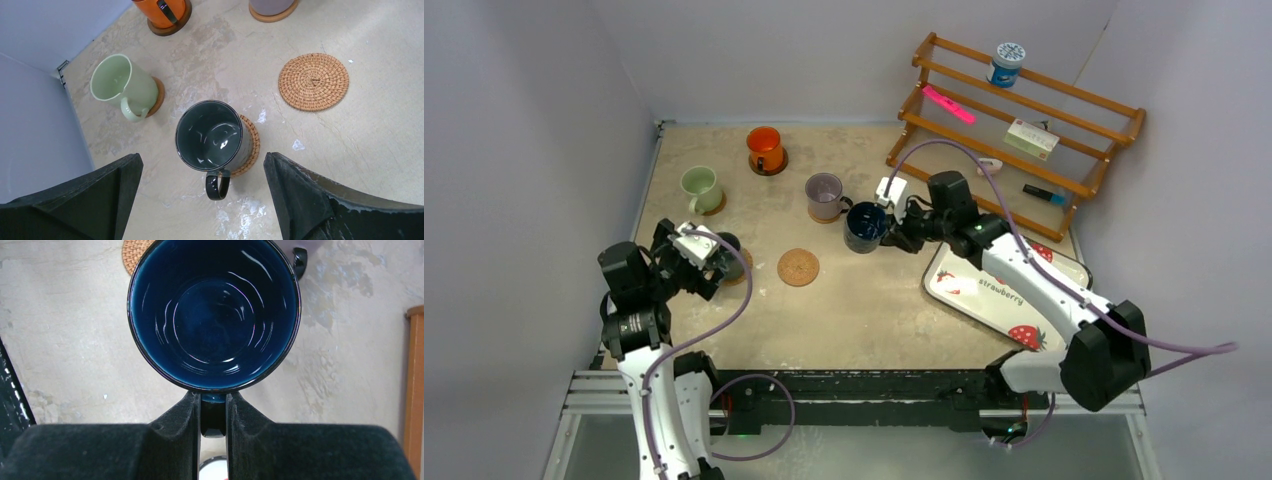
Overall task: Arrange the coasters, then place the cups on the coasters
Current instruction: Place the cup on the coaster.
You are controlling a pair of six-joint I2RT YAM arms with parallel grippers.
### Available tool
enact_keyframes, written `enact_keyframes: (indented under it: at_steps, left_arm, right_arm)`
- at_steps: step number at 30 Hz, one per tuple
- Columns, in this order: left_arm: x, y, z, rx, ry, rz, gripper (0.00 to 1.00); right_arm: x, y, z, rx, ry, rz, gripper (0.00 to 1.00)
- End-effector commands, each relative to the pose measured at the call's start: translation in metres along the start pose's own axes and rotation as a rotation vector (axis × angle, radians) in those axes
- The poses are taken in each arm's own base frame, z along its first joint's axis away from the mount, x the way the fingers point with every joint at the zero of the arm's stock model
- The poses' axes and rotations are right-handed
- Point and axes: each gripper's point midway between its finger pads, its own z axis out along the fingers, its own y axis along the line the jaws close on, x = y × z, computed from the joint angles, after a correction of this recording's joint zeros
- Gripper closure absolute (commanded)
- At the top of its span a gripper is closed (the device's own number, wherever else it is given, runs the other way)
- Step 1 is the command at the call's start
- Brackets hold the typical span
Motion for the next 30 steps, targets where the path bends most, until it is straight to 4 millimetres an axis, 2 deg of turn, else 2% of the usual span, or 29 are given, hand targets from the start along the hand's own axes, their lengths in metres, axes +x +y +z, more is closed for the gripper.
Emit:
enact_keyframes:
  at_steps: [1, 7, 9, 16, 23, 30]
  left_arm:
    - [-0.005, 0.002, 0.001, 0.0, -0.029, 0.008, 0.0]
    - [-0.013, -0.003, -0.003, 0.004, -0.064, 0.029, 0.0]
    - [-0.014, -0.004, -0.003, 0.006, -0.069, 0.033, 0.0]
    - [-0.014, -0.003, -0.003, 0.002, -0.07, 0.028, 0.0]
    - [-0.013, 0.001, -0.003, -0.022, -0.062, 0.018, 0.0]
    - [-0.008, 0.007, -0.002, -0.049, -0.044, 0.004, 0.0]
  right_arm:
    - [-0.065, -0.017, 0.007, 0.081, -0.172, -0.105, 1.0]
    - [-0.059, -0.014, 0.051, 0.05, -0.137, -0.09, 1.0]
    - [-0.065, -0.014, 0.062, 0.058, -0.153, -0.092, 1.0]
    - [-0.064, 0.008, 0.096, 0.014, -0.124, -0.089, 1.0]
    - [-0.072, 0.038, 0.111, -0.049, -0.119, -0.135, 1.0]
    - [-0.098, 0.041, 0.112, -0.071, -0.137, -0.141, 1.0]
